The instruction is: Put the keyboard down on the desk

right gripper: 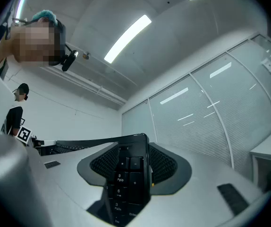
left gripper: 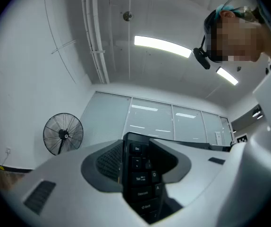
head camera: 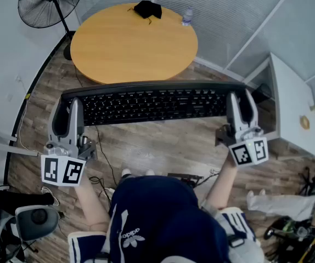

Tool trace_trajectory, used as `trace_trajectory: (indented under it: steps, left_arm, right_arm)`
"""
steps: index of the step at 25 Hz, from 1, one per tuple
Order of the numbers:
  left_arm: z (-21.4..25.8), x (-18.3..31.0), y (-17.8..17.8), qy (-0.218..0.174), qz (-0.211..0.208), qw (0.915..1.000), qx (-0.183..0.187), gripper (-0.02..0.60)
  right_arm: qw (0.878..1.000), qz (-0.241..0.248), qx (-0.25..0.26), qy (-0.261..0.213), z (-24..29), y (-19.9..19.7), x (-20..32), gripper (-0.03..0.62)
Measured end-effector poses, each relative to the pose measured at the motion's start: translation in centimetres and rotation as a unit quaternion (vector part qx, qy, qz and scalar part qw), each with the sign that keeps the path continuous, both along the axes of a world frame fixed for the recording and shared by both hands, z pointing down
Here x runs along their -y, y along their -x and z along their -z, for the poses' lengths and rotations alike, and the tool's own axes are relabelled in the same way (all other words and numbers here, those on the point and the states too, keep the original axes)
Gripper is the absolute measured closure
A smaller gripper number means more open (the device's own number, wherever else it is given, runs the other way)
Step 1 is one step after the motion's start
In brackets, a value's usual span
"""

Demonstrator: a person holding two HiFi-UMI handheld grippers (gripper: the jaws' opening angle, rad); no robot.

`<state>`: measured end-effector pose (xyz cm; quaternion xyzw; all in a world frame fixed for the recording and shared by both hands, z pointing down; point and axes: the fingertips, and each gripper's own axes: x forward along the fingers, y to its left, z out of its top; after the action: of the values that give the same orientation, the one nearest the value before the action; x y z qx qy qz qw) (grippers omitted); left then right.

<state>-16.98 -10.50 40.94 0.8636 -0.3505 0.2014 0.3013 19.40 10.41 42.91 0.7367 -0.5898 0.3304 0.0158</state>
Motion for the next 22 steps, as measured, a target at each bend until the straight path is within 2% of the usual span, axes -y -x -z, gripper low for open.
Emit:
trace_trajectory:
  steps: [9, 22]
  left_arm:
    - [0.3, 0.27, -0.25, -0.001, 0.003, 0.9998, 0.018, 0.422]
    - [0.62, 0.05, 0.07, 0.007, 0.018, 0.9996, 0.023, 0.422]
  right_arm:
    - [1.0, -0.002, 0.017, 0.013, -0.38, 0.03, 0.37, 0.407]
    - [0.999, 0.002, 0.031, 0.024, -0.66, -0.01, 0.64, 0.405]
